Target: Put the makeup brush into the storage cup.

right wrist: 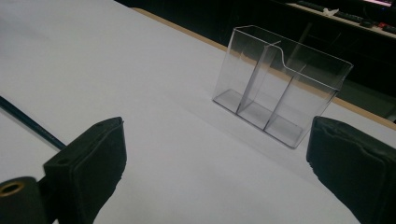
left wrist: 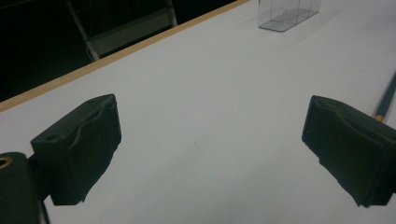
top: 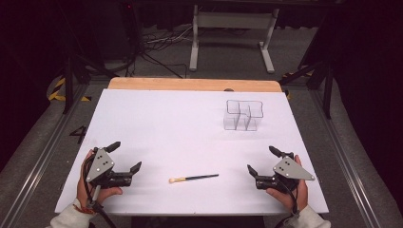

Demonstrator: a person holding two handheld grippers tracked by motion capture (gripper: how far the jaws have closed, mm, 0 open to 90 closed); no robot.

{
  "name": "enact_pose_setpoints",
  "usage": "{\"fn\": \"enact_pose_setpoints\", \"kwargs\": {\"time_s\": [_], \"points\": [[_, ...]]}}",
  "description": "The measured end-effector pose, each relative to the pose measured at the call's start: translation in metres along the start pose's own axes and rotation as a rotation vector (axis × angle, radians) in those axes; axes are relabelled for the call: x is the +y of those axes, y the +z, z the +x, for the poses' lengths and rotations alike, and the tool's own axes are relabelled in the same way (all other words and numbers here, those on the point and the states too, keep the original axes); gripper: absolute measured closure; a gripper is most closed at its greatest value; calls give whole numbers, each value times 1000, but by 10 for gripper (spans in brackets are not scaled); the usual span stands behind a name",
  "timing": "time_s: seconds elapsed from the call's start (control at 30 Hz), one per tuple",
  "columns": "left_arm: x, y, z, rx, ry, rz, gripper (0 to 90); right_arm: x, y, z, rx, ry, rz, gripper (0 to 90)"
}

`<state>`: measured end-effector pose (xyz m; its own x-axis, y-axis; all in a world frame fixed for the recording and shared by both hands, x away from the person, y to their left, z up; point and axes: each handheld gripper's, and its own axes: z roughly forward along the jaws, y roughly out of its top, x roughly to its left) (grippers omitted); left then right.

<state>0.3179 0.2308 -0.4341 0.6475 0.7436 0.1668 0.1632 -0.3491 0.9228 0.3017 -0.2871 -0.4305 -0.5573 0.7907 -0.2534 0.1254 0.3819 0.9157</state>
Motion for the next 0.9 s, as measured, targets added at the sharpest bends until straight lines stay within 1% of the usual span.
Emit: {"fn": "enact_pose_setpoints", "kwargs": {"time_s": [0.03,0.13,0.17,0.23,0.3,0.37,0.4,0.43,0.53,0.6,0.73,0.8,0.87,0.9], "points": [[0,0,0,-4,-8,-1,52,0,0,0,-2,-1,2,56],[-1,-1,0,0,-5,2,53,1,0,0,4,3,1,56],[-1,-2,0,-10,-11,-1,53,2,0,0,5,6,0,56],[-1,-1,-1,-7,-11,-1,54,2,1,2,10,-2,4,56],[-2,-2,0,-18,-12,0,54,3,2,2,13,-8,5,55],[-2,-2,-1,-15,-13,4,53,4,3,3,14,-7,7,55],[-3,-2,0,-18,-16,1,53,6,4,3,19,-8,-4,54],[-3,-3,0,-18,-11,1,53,6,4,3,16,-12,-5,54],[-3,-5,-1,-17,-20,-7,52,8,5,3,19,-13,-11,54],[-4,-6,-2,-11,-10,-4,51,10,5,3,15,-17,-16,53],[-5,-8,-2,-5,-14,3,50,13,6,4,16,-24,-35,52],[-6,-8,-1,5,-10,13,50,16,9,4,39,-30,-33,52],[-7,-8,-1,-4,-25,7,51,21,12,6,66,-48,-20,53],[-7,-7,-1,-6,-25,9,51,22,13,7,74,-51,-16,54]]}}
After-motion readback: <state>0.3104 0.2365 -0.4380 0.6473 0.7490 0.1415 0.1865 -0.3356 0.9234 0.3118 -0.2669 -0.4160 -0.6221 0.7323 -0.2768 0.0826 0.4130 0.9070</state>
